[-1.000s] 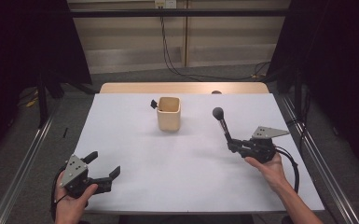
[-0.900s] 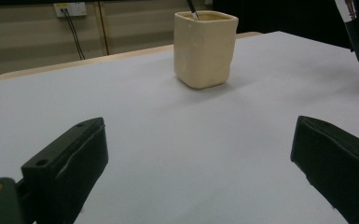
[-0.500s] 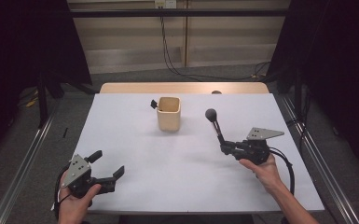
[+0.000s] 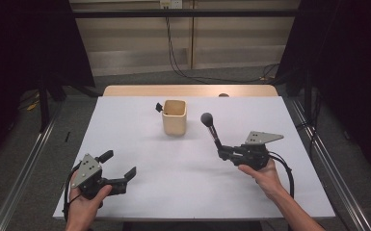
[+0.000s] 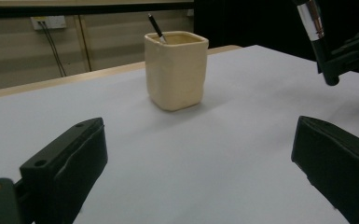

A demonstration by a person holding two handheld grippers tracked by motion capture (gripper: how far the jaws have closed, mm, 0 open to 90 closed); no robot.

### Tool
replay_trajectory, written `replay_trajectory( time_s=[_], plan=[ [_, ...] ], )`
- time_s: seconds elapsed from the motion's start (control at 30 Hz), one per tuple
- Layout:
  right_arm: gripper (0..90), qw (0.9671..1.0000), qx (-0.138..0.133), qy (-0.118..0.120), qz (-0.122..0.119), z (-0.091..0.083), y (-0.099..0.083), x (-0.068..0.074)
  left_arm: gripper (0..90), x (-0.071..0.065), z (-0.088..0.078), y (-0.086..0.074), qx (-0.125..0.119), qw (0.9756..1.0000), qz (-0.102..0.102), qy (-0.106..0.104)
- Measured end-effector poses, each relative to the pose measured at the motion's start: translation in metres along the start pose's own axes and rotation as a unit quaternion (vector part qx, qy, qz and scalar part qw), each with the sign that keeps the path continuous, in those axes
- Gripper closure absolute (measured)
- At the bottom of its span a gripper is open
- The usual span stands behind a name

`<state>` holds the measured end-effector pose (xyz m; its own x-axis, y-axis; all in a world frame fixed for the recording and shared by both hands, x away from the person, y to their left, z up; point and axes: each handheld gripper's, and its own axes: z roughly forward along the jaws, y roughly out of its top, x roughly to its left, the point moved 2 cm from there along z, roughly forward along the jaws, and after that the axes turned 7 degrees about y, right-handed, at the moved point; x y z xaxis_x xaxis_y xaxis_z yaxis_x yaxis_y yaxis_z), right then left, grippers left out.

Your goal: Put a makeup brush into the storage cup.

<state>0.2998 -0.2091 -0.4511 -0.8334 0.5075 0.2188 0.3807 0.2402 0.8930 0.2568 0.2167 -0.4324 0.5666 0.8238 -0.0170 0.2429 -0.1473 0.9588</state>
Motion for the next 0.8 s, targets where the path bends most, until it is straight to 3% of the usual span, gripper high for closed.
replay_trajectory(
  time_s=[0.27,0.4,0.53,0.8],
  plan=[
    [75.9,1.0,-0.002,0.007,-0.004,0.008,0.006,0.005,3.4,-0.016,0.017,0.008,-0.002,0.9994,0.023,-0.028],
    [75.9,0.9999,-0.004,0.011,-0.006,0.011,0.01,0.007,3.4,-0.023,0.027,0.011,-0.002,0.9987,0.023,-0.046],
    [75.9,0.9998,-0.005,0.017,-0.012,0.014,0.013,0.011,3.4,-0.026,0.032,0.012,0.0,0.9987,0.024,-0.045],
    [75.9,0.9996,-0.002,0.022,-0.016,0.027,0.019,0.015,3.3,-0.035,0.041,0.018,0.003,0.9975,0.033,-0.062]
  ],
)
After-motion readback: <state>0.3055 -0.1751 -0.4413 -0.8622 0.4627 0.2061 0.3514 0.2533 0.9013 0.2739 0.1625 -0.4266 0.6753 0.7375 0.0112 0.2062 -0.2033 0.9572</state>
